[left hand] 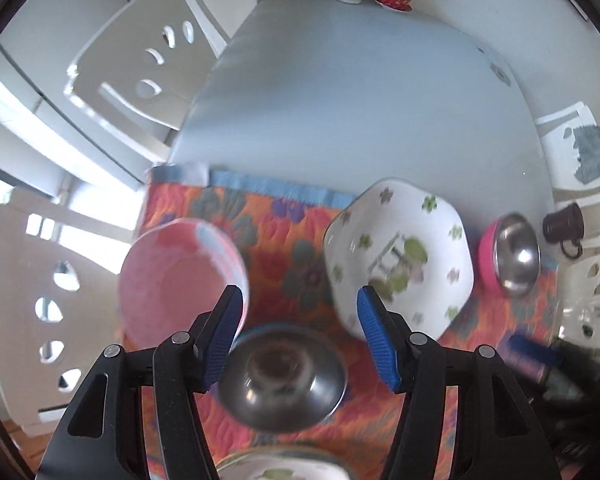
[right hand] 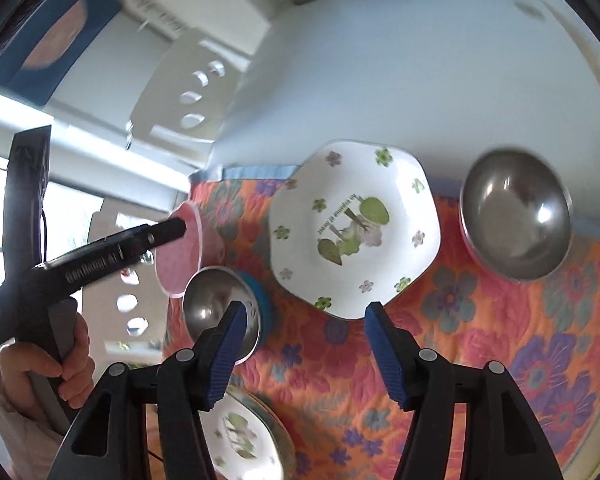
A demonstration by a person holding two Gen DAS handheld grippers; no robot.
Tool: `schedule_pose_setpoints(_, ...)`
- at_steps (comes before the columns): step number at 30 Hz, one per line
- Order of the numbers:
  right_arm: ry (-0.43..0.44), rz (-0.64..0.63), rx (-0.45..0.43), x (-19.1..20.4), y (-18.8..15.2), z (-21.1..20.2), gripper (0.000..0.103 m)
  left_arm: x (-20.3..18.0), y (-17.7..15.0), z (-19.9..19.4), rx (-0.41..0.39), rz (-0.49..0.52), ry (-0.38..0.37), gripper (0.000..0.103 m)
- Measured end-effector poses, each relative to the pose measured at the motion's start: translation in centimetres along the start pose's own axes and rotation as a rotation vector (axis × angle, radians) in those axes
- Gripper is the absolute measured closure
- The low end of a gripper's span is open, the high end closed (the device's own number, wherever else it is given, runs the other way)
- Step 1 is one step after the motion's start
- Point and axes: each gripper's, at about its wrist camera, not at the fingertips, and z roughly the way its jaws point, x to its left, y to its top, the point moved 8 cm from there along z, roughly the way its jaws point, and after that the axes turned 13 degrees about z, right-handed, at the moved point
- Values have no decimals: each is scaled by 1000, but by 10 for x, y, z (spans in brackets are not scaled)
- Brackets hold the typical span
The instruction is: Organize plates and bowls
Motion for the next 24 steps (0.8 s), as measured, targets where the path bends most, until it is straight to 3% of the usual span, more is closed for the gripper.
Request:
schedule_pose_setpoints(5, 38, 191, 25, -36, 8, 29, 44, 1, 27, 36, 32, -22, -32, 45)
schedule_pose_setpoints(9, 34, 273, 43, -56, 13, 50, 44, -5, 43, 69, 65, -25, -57, 45)
schedule_pose_setpoints(17, -12, 311, 92, -77, 13, 92, 44, -4, 53, 127, 119, -47, -54, 45)
schedule_pose_setpoints(21, -1, 315, 99, -79, 16, 104, 44, -4, 59, 137, 87, -72, -117, 37)
schedule_pose_setpoints(24, 8, 319, 89, -82, 21, 109, 44, -14, 65, 142, 73, -29, -138, 39)
